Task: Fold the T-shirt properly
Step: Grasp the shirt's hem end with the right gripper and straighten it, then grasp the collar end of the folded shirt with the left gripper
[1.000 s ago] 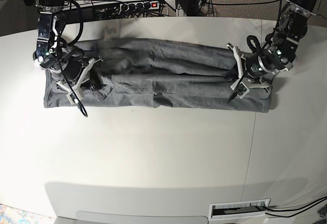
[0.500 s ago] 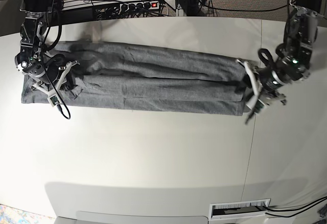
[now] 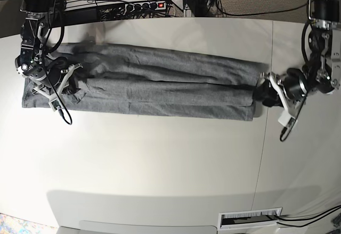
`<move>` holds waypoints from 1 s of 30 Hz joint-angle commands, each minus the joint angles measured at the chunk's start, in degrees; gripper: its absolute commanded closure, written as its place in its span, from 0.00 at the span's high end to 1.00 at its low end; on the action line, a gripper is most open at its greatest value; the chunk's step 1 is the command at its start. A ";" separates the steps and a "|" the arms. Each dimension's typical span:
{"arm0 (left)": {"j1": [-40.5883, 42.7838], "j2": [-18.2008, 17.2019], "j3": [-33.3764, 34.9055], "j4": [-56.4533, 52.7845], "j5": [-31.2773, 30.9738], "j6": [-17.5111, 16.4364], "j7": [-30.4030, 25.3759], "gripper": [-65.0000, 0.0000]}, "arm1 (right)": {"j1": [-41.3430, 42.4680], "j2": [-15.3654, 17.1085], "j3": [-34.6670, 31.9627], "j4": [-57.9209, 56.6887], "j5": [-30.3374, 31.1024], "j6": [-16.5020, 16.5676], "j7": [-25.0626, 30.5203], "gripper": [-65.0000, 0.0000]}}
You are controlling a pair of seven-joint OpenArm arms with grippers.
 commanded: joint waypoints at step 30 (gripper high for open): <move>-13.64 0.31 0.07 -27.08 -19.43 -4.68 14.29 0.40 | 0.13 1.07 0.15 0.04 -1.16 -0.07 -3.21 0.00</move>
